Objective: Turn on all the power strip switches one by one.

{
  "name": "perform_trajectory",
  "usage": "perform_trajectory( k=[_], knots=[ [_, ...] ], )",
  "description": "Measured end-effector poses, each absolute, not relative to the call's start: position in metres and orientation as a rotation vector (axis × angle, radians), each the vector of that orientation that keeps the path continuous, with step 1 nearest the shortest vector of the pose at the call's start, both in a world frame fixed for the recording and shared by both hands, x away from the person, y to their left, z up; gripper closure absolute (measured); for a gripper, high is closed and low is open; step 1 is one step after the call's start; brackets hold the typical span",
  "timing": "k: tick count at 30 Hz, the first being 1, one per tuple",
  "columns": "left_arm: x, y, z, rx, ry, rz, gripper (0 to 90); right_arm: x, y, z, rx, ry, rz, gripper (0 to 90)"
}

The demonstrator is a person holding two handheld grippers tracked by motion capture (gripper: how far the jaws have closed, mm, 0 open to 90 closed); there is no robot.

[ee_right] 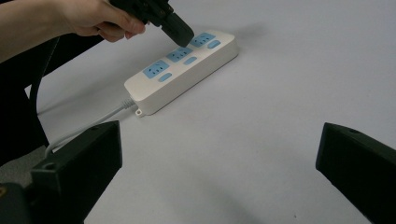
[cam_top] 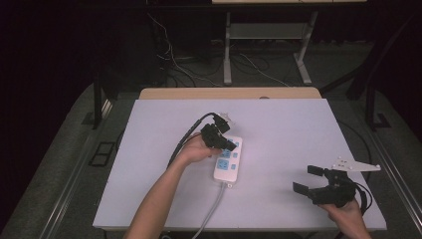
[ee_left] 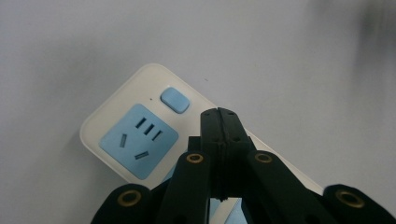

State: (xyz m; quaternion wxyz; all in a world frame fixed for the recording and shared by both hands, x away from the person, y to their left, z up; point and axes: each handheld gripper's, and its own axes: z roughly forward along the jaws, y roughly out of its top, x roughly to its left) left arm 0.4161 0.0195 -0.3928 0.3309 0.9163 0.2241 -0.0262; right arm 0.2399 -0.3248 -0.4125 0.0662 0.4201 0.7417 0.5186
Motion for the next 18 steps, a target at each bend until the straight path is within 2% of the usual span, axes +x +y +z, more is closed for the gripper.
perform_trajectory(
  k=[18],
  knots=[
    [0.431, 0.011, -0.380, 2.407, 0.579, -0.045, 89.6, 0.240, -0.325, -0.413, 1.263, 2.240, 1.565, 0.3]
  ],
)
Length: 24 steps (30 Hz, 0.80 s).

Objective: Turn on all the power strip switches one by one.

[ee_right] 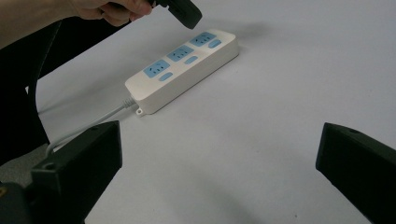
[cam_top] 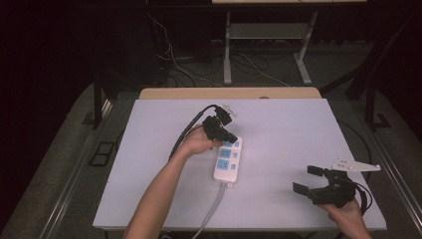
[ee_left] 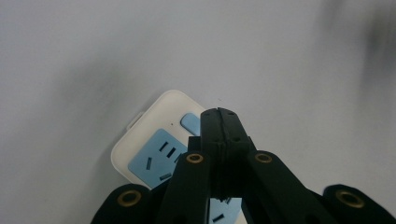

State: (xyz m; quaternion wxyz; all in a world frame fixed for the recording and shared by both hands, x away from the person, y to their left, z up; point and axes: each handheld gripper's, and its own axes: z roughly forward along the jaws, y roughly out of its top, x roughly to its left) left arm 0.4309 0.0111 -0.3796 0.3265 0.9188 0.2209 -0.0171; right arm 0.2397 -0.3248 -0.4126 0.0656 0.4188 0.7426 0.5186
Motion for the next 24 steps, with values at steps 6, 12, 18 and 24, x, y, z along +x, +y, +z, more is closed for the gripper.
perform_trajectory(
  k=[6, 12, 18, 24],
  knots=[
    [0.435, 0.004, -0.380, 2.420, 0.579, -0.031, 89.6, 0.240, -0.325, -0.413, 1.262, 2.241, 1.564, 0.3],
    [0.439, -0.003, -0.386, 2.426, 0.587, -0.031, 89.6, 0.240, -0.324, -0.412, 1.260, 2.245, 1.563, 0.3],
    [0.441, -0.009, -0.396, 2.465, 0.578, -0.035, 89.6, 0.240, -0.325, -0.413, 1.261, 2.246, 1.565, 0.3],
    [0.442, -0.011, -0.402, 2.478, 0.579, -0.042, 89.6, 0.240, -0.324, -0.413, 1.258, 2.248, 1.565, 0.3]
  ],
)
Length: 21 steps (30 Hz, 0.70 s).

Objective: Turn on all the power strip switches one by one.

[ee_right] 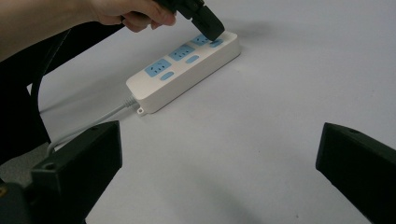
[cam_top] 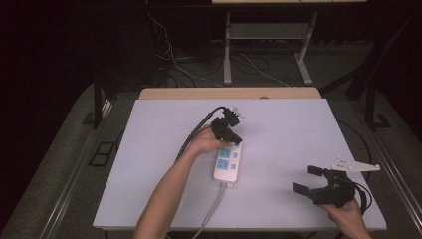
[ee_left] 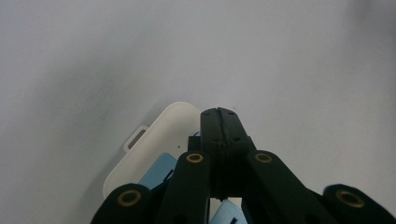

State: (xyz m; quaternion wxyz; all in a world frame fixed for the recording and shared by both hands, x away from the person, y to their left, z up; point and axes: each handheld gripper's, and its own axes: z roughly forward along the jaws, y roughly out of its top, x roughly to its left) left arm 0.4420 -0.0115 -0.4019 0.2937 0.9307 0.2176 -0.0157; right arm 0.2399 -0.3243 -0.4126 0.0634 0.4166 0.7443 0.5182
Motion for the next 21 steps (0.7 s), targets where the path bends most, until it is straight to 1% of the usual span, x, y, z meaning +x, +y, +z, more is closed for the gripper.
perform_trajectory(
  k=[21],
  knots=[
    [0.4437, -0.0110, -0.4063, 2.472, 0.594, -0.052, 89.8, 0.2393, -0.3245, -0.4121, 1.253, 2.247, 1.571, 0.3]
  ],
)
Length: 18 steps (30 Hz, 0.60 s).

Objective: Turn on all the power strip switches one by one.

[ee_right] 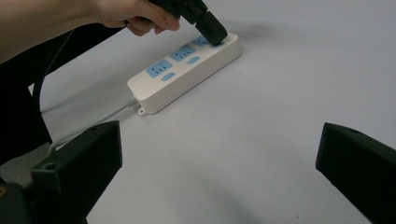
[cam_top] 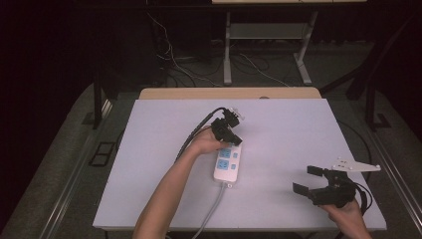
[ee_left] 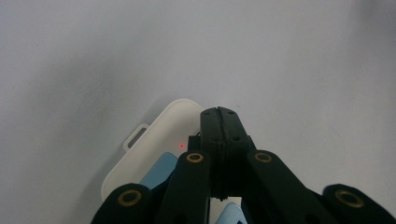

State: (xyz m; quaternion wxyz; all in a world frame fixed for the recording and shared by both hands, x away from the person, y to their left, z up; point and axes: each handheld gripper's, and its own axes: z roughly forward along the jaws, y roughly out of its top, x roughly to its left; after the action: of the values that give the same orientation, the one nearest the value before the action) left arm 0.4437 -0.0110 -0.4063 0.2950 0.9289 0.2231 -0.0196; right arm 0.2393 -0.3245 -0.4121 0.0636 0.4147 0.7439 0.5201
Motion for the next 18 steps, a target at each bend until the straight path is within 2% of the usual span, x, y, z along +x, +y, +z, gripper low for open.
perform_trajectory(
  k=[18],
  knots=[
    [0.4434, -0.0129, -0.4078, 2.461, 0.602, -0.045, 89.8, 0.2388, -0.3247, -0.4120, 1.253, 2.244, 1.569, 0.3]
  ],
)
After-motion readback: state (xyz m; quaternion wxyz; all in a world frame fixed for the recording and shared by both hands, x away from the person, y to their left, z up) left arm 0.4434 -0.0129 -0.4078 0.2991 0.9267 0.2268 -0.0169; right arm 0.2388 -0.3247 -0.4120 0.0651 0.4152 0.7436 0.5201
